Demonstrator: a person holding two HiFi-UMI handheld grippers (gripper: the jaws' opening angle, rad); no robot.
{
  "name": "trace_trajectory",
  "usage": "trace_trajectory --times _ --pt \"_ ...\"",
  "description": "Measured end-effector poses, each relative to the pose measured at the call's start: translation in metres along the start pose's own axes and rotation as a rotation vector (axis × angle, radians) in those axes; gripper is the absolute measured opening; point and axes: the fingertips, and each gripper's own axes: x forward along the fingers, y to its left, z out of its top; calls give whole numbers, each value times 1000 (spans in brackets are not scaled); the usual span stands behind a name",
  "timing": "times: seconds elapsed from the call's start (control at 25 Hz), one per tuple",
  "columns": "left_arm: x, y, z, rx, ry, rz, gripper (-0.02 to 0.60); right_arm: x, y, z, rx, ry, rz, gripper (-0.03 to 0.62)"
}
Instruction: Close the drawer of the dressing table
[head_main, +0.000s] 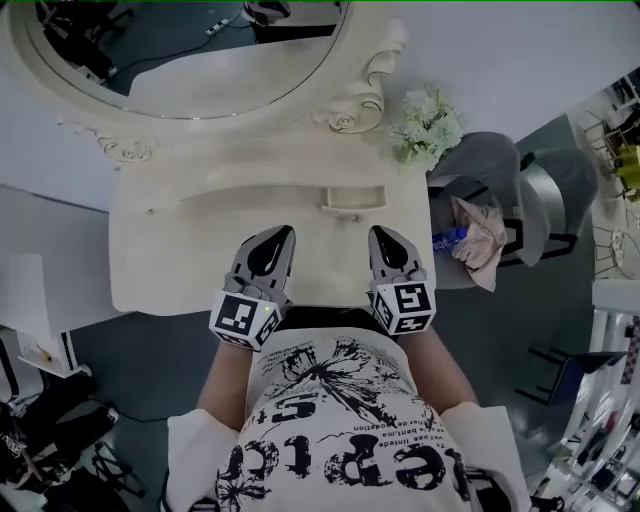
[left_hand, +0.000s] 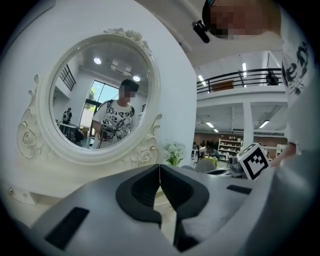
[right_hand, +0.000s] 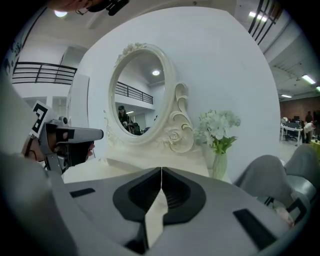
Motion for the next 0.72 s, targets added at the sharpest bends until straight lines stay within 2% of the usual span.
trace_trajectory --times 0.28,0.32,0.36,0.44,0.72 --pt "24 24 -36 -38 48 -17 18 43 -9 -70 23 168 -16 24" --pt "26 27 -41 -44 59 -17 18 49 -11 -82 23 198 -21 49" --pt "28 30 -46 -49 67 -18 18 53 -12 -94 27 227 -24 101" --pt "30 34 -53 -55 76 -20 18 62 -15 -111 41 265 -31 132" --pt "39 38 -73 -74 107 -24 18 83 -23 -125 85 272 -83 143"
